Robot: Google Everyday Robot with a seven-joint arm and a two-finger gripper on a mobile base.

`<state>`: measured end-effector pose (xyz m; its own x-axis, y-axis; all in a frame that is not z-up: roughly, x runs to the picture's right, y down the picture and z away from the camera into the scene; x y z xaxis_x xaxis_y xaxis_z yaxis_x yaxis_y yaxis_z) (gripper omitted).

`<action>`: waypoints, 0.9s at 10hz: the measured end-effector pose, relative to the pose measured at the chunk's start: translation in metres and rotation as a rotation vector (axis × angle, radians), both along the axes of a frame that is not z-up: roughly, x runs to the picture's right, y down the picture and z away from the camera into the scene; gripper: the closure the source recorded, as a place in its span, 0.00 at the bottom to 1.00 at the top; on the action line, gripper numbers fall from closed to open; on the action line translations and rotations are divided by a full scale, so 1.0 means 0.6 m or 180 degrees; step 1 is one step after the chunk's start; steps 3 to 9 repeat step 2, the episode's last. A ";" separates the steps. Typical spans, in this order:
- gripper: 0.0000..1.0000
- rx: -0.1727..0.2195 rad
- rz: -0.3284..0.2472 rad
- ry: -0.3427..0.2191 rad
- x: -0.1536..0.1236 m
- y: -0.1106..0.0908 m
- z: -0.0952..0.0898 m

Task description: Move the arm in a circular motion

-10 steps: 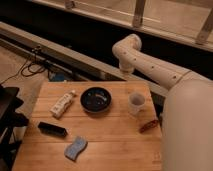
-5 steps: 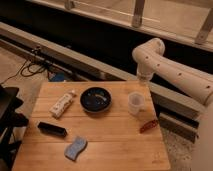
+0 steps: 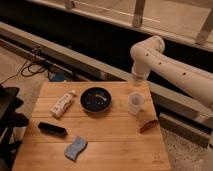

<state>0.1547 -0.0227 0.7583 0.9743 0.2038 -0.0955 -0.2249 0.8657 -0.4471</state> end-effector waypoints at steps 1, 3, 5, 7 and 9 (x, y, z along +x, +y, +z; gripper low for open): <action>1.00 0.0014 -0.0096 -0.0159 -0.053 -0.004 -0.006; 1.00 0.0036 -0.0167 -0.0275 -0.093 -0.012 -0.006; 1.00 0.0036 -0.0167 -0.0275 -0.093 -0.012 -0.006; 1.00 0.0036 -0.0167 -0.0275 -0.093 -0.012 -0.006; 1.00 0.0036 -0.0167 -0.0275 -0.093 -0.012 -0.006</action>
